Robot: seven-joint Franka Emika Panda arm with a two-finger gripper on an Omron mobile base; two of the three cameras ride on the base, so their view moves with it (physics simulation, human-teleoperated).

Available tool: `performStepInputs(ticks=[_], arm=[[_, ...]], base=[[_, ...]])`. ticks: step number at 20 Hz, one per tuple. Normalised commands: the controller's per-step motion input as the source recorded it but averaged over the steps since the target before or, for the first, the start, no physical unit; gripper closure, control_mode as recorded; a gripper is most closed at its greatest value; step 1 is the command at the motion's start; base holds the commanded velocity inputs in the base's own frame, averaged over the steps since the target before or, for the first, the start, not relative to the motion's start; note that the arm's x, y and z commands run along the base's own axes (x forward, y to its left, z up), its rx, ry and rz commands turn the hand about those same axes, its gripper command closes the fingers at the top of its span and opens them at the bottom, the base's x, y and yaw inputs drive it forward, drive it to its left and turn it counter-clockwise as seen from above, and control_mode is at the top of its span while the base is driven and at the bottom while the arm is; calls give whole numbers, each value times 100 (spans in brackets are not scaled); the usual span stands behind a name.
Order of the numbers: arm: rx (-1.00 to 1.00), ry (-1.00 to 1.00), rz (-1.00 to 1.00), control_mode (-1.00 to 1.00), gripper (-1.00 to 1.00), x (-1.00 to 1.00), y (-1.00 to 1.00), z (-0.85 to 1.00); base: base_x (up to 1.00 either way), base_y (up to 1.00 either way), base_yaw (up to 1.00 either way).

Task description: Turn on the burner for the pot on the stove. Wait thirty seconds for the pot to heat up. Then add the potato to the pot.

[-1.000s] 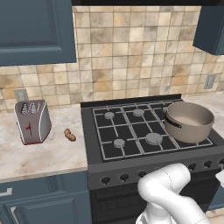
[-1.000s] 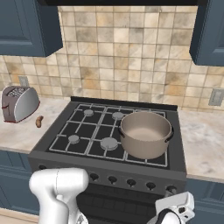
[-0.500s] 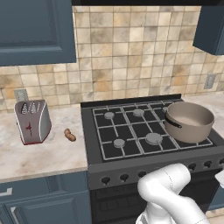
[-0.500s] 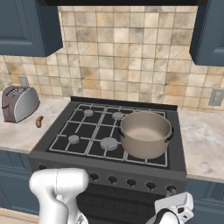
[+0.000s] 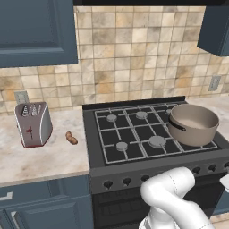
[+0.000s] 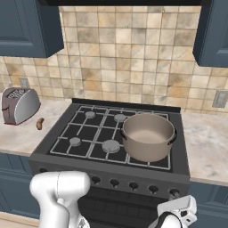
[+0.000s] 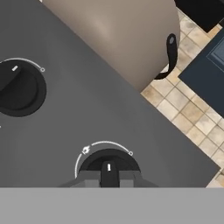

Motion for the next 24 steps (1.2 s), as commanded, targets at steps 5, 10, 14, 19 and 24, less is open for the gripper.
performStepInputs(ticks=[5, 10, 14, 19, 24], arm=[[0, 0, 0, -100, 100, 0, 0, 0], [0, 0, 0, -100, 100, 0, 0, 0], [0, 0, 0, -100, 100, 0, 0, 0], [0, 0, 0, -100, 100, 0, 0, 0], [0, 0, 0, -100, 100, 0, 0, 0]], base=[[0, 0, 0], [0, 0, 0], [0, 0, 0], [0, 0, 0], [0, 0, 0]])
